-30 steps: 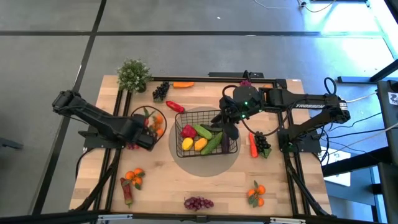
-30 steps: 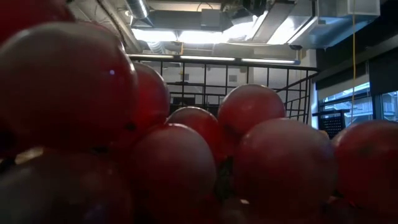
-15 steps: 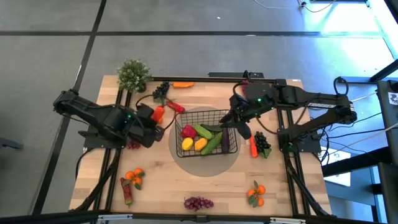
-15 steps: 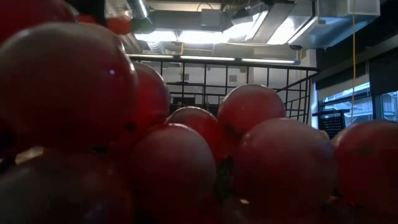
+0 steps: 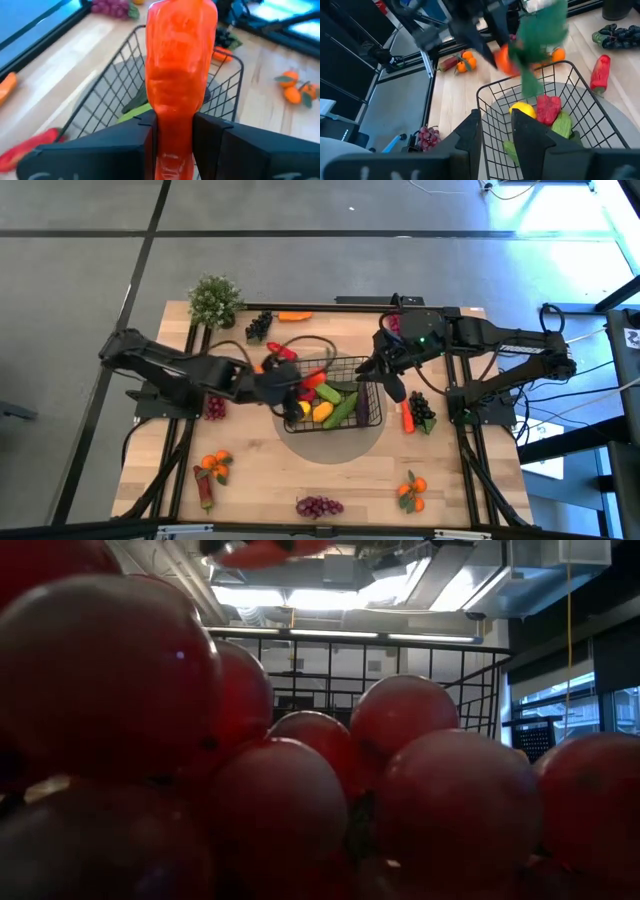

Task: Build produce basket
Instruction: Put the left carrot into the basket

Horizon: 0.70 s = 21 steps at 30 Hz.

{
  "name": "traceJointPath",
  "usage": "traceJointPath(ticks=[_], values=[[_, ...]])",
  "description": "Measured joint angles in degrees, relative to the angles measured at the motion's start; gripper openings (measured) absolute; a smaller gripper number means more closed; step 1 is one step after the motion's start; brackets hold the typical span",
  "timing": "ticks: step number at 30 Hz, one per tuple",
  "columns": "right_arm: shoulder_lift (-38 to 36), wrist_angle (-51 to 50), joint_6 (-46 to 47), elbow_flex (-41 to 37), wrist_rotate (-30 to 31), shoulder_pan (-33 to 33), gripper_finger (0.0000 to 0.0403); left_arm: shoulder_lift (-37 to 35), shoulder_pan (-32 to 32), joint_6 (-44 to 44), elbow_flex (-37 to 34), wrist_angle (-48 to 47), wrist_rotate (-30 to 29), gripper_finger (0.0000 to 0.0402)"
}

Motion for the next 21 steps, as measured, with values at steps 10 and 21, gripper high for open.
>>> traceJointPath(ticks=[10,21], values=[[-0.26,-4.24,-0.9,-0.02,-0.09,0.0,0.0095,10.3,6.6,11.62,-0.02,11.86,12.12,0.0062],[-0.28,-5.84,-3.14,-0.02,-0.11,0.0,0.0095,21.29,12.9,16.87,-0.02,17.27,28.3,0.0062]])
